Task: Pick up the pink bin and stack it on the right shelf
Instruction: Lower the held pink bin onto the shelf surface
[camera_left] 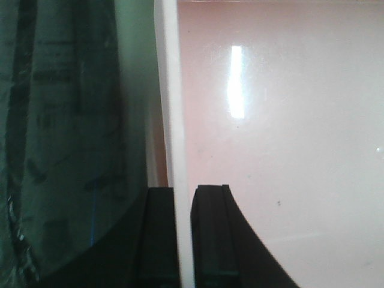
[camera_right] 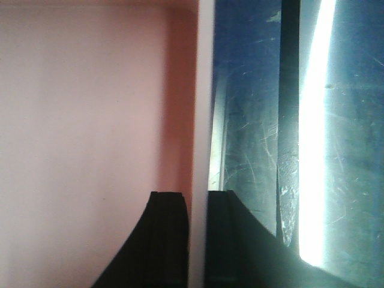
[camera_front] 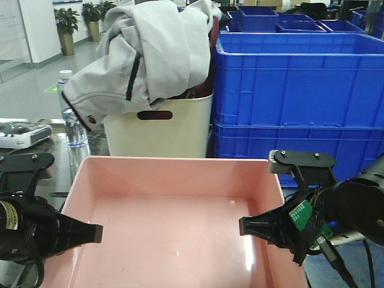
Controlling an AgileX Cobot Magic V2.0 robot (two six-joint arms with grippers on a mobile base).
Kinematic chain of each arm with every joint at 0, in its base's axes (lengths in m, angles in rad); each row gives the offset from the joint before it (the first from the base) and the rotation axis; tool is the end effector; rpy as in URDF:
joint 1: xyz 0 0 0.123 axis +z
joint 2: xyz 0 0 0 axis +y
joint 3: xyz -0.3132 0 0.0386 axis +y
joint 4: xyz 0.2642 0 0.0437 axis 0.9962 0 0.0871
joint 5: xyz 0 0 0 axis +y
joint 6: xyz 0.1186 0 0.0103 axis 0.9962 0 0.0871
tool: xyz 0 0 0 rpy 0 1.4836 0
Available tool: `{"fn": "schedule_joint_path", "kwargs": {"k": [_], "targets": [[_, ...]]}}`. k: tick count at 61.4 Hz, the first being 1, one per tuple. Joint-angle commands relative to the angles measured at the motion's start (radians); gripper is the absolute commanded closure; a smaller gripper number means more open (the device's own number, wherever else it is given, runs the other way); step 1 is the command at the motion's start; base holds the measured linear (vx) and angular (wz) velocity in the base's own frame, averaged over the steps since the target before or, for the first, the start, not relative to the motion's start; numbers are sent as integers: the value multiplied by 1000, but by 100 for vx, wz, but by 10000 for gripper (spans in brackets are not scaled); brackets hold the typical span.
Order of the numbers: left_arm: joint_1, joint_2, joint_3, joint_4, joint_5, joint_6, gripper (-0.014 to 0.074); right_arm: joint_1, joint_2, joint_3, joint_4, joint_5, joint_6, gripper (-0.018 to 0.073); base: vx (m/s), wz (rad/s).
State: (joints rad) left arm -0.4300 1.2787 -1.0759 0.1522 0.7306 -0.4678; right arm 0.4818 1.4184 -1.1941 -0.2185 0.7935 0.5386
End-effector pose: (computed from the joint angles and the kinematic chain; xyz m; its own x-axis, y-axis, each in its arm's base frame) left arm 0.2716 -0.1113 0.3354 -0.7576 -0.0320 -0.6519 0.0967 0.9823 -0.1606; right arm 0.3003 0.1363 0.3288 -0.7934 0.0029 -0.6087 -0.0835 0.9900 0.1136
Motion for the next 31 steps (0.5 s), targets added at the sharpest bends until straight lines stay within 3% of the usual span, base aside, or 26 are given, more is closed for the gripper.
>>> {"fn": "schedule_joint_path", "kwargs": {"k": [1, 31], "targets": [[2, -40, -31, 59, -42, -2, 477, -14, -39, -30, -89, -15, -9, 513, 10, -15], [2, -40, -31, 59, -42, -2, 477, -14, -39, -30, -89, -15, -9, 513, 4, -5]]}}
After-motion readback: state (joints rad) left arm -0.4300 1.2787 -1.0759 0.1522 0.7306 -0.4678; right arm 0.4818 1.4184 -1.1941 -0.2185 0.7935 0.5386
